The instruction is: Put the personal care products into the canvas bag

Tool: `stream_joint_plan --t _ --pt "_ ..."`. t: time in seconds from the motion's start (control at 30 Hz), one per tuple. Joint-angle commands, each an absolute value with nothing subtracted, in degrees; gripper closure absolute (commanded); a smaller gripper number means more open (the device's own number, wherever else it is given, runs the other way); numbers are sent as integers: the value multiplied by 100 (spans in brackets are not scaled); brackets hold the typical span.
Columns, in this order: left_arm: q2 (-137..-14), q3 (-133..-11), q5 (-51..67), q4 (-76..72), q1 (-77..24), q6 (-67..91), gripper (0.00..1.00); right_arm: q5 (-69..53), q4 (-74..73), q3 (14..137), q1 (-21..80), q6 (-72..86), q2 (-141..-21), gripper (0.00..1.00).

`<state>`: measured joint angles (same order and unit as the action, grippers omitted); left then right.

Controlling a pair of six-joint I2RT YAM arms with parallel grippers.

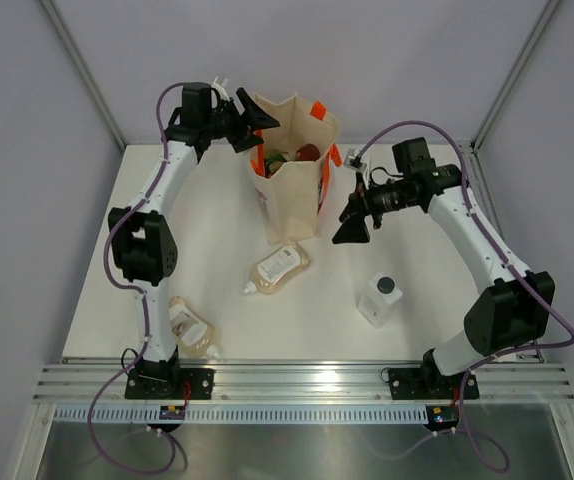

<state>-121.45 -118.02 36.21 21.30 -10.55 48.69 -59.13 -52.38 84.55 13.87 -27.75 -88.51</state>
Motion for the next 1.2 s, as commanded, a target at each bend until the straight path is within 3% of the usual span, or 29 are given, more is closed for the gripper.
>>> stream_joint_plan --t 0.0,0.13,0.3,0.4,0.47,0.53,0.67,0.87,0.97,1.17 --pt "-11760 -12032 3586 2329 -1081 4465 17 -5494 -5642 8385 1818 -3980 -8561 1" --pt "-11663 -12023 3551 2443 -1081 4290 17 -5475 -5713 8332 1986 -4420 -8596 1" --pt "-11217 -12093 3340 2732 -1072 3501 16 -5783 -6082 8069 2030 -6071 -8412 0" --pt "-10900 -12094 3007 3144 -1072 2771 15 -5355 -6091 7884 2214 -6329 -8350 1" --pt "-10513 -11945 2673 3470 -1063 2280 11 -4803 -5732 7849 2390 -5570 -8367 0" --pt "-9979 -11473 2297 3586 -1055 1988 1 -4361 -5407 7875 2548 -4864 -8358 0" --pt "-8855 -10079 1671 3534 -1046 1521 1 -3096 -5176 7840 2786 -3124 -8122 0" --pt "-7295 -7919 836 3112 -1037 1740 1 -1401 -5537 7709 3145 -2329 -7937 0" --pt "-6253 -6571 441 2709 -1037 1941 1 904 -4941 7165 3839 -1778 -7638 0" --pt "-5397 -5529 167 2469 -993 2205 1 1324 -5528 7365 4148 -1109 -7725 1"
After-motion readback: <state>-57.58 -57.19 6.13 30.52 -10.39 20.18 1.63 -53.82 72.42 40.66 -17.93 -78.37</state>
